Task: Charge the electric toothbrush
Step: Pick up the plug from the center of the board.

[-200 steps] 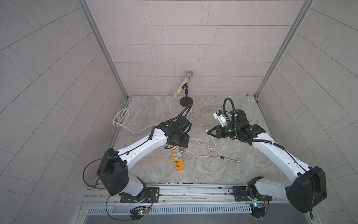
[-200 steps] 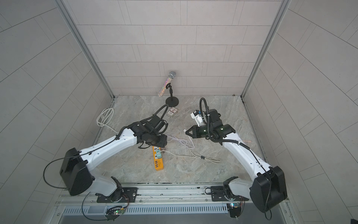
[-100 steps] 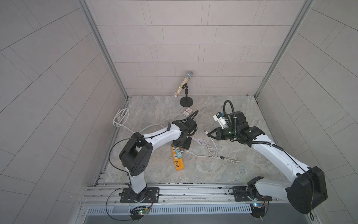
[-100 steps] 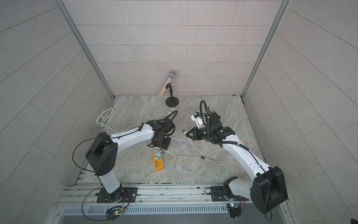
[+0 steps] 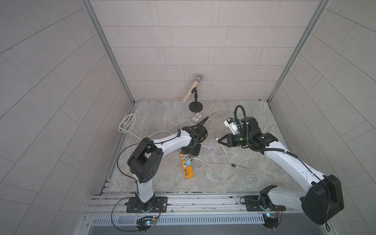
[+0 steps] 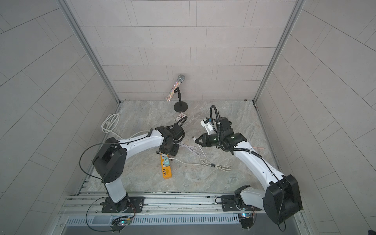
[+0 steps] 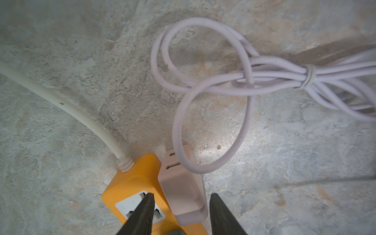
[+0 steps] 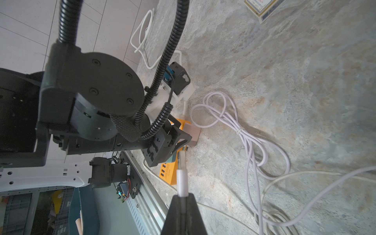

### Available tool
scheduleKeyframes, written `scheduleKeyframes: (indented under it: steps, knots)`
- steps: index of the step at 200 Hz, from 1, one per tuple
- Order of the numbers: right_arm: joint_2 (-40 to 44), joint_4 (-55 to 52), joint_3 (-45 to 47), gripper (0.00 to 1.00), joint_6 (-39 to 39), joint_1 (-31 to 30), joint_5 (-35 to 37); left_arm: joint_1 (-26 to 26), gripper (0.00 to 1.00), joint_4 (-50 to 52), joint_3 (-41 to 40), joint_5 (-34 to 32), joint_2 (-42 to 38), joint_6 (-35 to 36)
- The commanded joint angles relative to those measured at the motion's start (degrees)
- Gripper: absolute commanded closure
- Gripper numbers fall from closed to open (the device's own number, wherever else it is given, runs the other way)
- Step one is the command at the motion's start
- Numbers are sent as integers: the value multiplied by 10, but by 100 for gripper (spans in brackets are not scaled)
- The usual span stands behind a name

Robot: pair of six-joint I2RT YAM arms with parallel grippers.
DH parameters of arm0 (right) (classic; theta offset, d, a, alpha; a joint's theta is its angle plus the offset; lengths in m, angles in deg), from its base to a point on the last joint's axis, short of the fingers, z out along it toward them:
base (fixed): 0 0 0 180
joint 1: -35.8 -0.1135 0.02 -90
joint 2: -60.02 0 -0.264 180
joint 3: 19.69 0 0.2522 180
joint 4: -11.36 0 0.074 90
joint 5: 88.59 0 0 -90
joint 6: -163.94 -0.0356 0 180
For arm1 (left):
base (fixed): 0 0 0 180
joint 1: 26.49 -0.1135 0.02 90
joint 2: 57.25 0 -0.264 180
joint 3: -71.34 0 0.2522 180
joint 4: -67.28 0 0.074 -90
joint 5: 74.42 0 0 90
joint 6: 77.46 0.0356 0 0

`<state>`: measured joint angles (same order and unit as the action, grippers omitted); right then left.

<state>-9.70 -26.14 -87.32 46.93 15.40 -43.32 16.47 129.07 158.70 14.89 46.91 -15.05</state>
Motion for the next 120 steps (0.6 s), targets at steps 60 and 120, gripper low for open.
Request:
scheduleKeyframes:
  steps: [60, 120]
  knots:
    - [15, 15, 9, 100, 3, 1, 0, 11, 54, -7, 3, 6, 32, -3]
    - [15, 24, 17, 100, 2, 1, -4, 13, 61, -20, -17, 1, 36, 17]
